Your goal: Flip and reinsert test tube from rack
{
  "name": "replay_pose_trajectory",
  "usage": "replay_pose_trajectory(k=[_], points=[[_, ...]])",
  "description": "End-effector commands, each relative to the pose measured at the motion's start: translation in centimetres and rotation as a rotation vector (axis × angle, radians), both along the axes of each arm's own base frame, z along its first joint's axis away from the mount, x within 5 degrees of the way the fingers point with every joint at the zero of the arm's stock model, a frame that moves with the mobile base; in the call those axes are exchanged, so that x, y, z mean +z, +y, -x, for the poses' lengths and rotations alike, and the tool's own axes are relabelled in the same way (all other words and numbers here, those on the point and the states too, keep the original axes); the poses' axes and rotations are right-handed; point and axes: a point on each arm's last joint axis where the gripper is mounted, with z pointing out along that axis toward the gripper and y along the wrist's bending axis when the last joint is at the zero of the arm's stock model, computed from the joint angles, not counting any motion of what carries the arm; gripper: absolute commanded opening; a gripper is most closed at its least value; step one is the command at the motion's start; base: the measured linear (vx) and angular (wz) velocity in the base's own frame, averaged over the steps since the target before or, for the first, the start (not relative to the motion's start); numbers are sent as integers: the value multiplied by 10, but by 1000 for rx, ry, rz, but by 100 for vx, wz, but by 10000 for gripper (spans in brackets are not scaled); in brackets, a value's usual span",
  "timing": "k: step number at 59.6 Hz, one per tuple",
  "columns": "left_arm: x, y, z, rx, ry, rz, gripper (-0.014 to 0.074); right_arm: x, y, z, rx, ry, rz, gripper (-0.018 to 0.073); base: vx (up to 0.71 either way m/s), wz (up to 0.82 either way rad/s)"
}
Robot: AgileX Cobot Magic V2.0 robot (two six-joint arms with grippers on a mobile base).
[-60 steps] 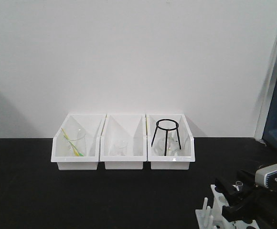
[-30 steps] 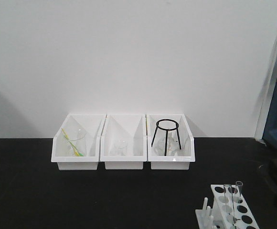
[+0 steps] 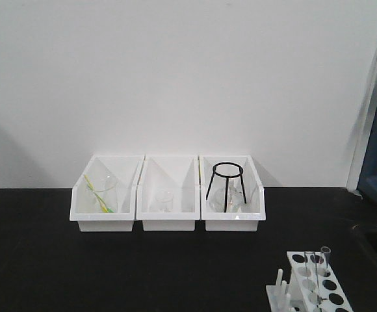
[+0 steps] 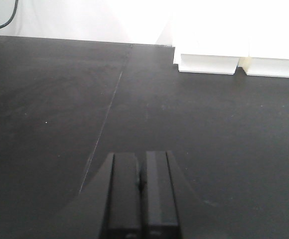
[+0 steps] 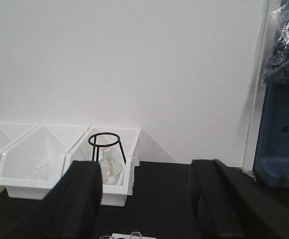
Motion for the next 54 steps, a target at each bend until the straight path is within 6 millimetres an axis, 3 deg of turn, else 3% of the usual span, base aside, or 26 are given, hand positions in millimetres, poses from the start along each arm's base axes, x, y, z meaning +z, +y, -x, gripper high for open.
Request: replay_pose_trajectory(k=[1, 19, 25, 32, 42, 54], points=[[8, -1, -1, -11, -98, -4, -6, 15, 2, 1, 29, -81, -7, 459, 0, 0], [8, -1, -1, -11, -98, -4, -6, 14, 1, 3, 10, -64, 3, 459, 0, 0], [8, -1, -1, -11, -98, -4, -6, 16, -3, 14, -31, -57, 9, 458, 0, 0], [8, -1, -1, -11, -98, -4, -6, 19, -5, 40, -52, -120, -10, 423, 0, 0], [8, -1, -1, -11, -98, -4, -6, 2, -8, 77, -75, -203, -84, 283, 0, 0], [8, -1, -1, -11, -98, -4, -6, -53, -9, 99, -85, -194, -88, 39, 0, 0]])
